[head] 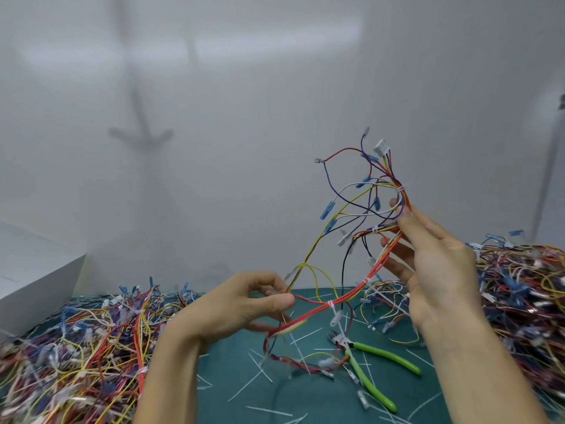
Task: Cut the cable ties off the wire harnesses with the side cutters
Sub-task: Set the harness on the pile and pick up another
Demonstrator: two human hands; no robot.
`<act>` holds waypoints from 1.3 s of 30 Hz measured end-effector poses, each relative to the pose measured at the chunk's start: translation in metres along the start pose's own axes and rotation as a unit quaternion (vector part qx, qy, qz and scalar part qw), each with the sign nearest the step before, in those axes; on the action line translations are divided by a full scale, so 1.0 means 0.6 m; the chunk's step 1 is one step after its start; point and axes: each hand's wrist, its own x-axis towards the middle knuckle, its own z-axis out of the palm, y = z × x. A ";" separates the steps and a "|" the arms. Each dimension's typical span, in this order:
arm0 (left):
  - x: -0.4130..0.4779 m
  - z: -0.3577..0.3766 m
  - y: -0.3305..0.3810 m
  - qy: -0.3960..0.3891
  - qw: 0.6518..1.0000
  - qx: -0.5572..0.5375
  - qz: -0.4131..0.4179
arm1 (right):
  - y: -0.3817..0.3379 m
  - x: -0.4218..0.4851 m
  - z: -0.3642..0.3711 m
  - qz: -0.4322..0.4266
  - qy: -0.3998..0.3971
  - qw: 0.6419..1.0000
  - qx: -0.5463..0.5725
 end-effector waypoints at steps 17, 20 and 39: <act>-0.015 -0.019 0.022 0.215 0.962 0.049 0.161 | 0.001 0.000 -0.004 -0.059 0.053 0.997 -0.011; -0.020 -0.020 0.024 0.211 0.961 0.009 0.180 | 0.004 0.001 -0.002 -0.065 0.052 0.996 -0.007; 0.001 -0.030 -0.004 0.345 0.929 0.098 0.094 | -0.005 -0.006 0.007 -0.096 0.062 0.993 -0.016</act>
